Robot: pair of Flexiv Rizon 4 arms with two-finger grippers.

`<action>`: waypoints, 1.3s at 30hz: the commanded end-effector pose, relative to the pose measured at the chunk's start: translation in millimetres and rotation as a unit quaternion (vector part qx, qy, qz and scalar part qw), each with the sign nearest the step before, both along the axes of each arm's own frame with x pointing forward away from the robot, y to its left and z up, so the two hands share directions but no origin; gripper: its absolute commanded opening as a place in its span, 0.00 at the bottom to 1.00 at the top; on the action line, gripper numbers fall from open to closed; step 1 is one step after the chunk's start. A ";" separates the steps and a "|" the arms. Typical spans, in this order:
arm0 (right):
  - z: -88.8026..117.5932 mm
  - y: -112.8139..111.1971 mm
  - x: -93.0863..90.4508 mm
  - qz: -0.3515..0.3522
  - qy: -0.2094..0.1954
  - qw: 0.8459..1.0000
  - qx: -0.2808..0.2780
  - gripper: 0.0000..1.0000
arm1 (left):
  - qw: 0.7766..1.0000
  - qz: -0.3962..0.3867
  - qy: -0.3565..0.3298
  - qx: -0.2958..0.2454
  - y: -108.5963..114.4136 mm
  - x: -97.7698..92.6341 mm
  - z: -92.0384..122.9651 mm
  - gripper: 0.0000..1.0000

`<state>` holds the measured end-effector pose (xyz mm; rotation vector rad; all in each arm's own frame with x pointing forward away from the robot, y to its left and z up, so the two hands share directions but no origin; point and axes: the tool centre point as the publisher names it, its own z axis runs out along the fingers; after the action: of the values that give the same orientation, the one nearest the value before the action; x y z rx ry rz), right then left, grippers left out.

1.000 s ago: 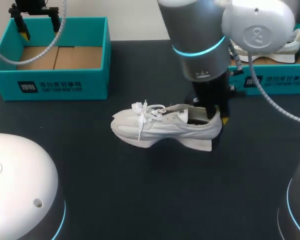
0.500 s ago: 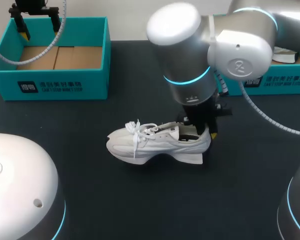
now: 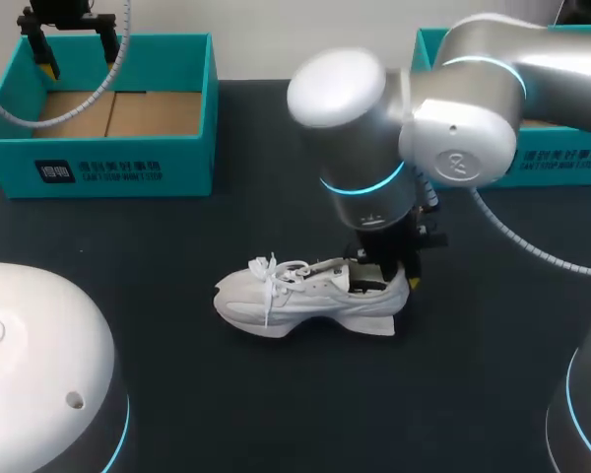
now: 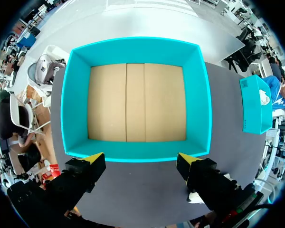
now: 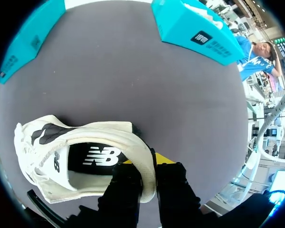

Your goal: Take the shoe out of the shoebox, open the shoe tongue, remove and reinsert the insole, then place the shoe into the shoebox

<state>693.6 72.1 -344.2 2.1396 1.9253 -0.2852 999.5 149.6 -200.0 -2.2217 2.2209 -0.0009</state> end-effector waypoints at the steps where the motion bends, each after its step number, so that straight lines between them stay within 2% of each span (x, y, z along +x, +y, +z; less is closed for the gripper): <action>1: -15.2 3.4 1.8 -0.004 0.005 1.000 -0.005 0.00 | 1.000 0.000 0.000 0.000 0.1 0.1 0.0 1.00; 12: -28.1 -2.8 4.1 -0.009 0.009 1.000 -0.008 0.00 | 1.000 0.000 0.000 0.000 0.1 0.1 0.0 1.00; 13: -28.1 -2.8 4.1 -0.009 0.010 1.000 -0.008 0.09 | 1.000 0.000 0.000 0.000 0.1 0.1 0.0 1.00; 14: -28.1 -2.8 4.0 -0.009 0.010 1.000 -0.008 0.30 | 1.000 0.000 0.000 0.000 0.1 0.1 0.0 1.00; 15: -28.2 -2.8 4.0 -0.008 0.011 1.000 -0.006 0.40 | 1.000 0.000 0.000 0.000 0.1 0.1 0.0 1.00; 17: -25.9 -3.5 3.1 -0.010 0.009 1.000 -0.002 0.48 | 1.000 0.000 0.000 0.000 0.1 0.1 0.0 1.00; 19: -20.7 -2.6 2.1 -0.007 0.005 1.000 0.005 0.81 | 1.000 0.000 0.000 0.000 0.1 0.1 0.0 1.00; 21: -14.7 -1.1 0.8 0.004 0.006 1.000 0.015 1.00 | 1.000 0.000 0.000 0.000 0.1 0.1 0.0 1.00; 32: 36.8 4.0 -7.3 0.055 -0.026 0.997 0.044 1.00 | 1.000 0.000 0.000 0.000 0.1 0.1 0.0 1.00; 35: 53.0 4.8 -9.0 0.105 -0.029 0.992 0.067 1.00 | 1.000 0.000 0.000 0.000 0.1 0.1 0.0 1.00; 39: 73.7 9.7 -11.8 0.230 -0.022 0.967 0.108 1.00 | 1.000 0.000 0.000 0.000 0.1 0.1 0.0 1.00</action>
<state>687.7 98.0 -289.0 1.8936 2.2302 -0.0945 999.5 149.7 -200.0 -2.2218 2.2208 -0.0009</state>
